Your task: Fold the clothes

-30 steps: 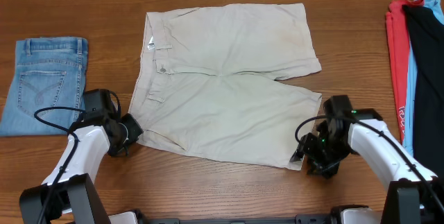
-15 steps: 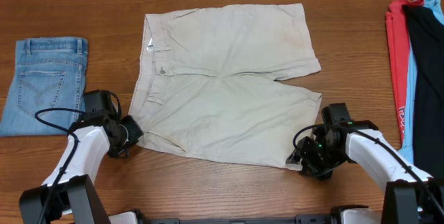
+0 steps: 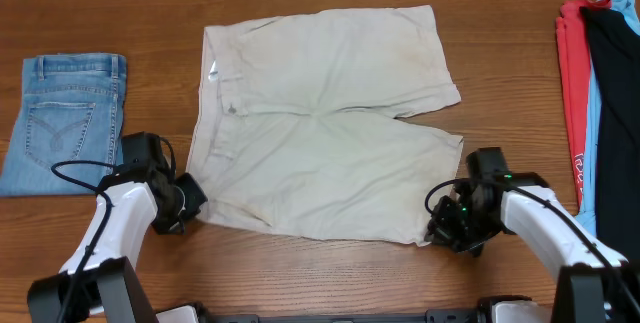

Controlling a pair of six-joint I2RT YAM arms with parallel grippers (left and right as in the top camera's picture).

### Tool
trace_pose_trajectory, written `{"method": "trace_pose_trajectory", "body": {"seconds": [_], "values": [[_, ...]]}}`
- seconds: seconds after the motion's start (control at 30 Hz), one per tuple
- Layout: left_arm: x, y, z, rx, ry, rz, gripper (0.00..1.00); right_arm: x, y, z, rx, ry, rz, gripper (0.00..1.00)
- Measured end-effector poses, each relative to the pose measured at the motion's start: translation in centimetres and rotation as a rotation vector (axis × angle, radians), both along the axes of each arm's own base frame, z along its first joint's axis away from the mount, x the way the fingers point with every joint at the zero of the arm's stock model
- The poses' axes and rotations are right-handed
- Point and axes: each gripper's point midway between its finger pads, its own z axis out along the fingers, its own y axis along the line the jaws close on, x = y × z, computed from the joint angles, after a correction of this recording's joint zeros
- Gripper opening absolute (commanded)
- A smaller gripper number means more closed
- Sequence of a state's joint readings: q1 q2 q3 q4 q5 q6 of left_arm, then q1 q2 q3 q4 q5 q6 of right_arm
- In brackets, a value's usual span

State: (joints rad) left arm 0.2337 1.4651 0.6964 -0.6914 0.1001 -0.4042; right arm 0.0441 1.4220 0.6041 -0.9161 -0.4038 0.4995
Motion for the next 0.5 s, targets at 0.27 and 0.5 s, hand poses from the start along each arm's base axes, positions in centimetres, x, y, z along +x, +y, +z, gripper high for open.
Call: {"method": "trace_pose_trajectory", "body": {"seconds": [0.27, 0.5], "values": [[-1.4, -0.4, 4.5, 0.009, -0.046, -0.035, 0.04, 4.7, -3.2, 8.4, -0.064, -0.209, -0.090, 0.04], [-2.6, -1.8, 10.3, -0.011, -0.201, -0.056, 0.04, 4.7, -5.3, 15.9, -0.090, -0.351, -0.165, 0.04]]}}
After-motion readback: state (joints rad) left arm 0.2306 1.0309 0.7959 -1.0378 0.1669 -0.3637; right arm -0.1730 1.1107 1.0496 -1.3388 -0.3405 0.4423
